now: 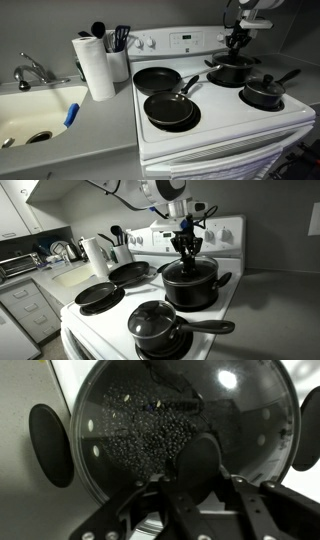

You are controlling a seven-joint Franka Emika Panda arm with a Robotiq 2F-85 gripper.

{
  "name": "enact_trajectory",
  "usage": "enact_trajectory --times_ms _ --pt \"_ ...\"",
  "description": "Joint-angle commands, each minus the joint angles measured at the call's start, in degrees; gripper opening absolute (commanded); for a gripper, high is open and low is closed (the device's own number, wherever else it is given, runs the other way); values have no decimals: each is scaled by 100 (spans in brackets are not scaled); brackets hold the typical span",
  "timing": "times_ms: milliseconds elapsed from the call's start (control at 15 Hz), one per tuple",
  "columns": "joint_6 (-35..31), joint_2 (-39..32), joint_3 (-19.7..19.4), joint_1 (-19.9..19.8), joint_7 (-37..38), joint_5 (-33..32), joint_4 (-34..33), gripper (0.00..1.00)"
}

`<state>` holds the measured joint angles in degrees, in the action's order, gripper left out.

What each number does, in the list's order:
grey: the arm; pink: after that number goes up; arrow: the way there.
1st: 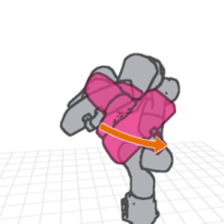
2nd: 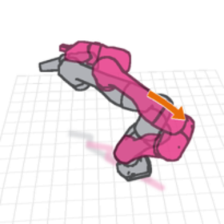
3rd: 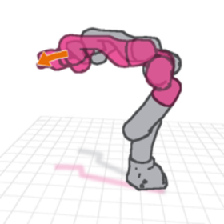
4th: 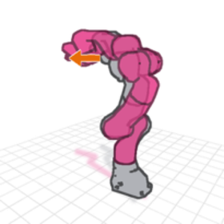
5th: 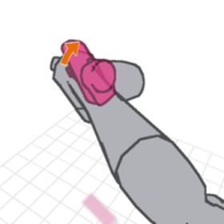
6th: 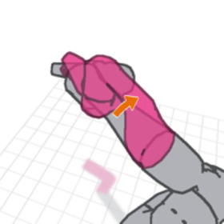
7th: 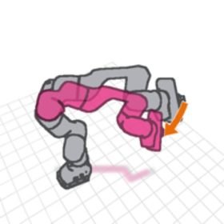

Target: Take the lid on the stove and put it on the big pot

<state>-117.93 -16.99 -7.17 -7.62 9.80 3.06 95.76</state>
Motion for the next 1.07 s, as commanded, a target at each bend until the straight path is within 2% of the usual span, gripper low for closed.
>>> enact_trajectory --times_ms 0,1000 --pt "-143 17 -8 -49 -64 124 142 14" --pt "120 -3 1 -102 -58 347 203 14"
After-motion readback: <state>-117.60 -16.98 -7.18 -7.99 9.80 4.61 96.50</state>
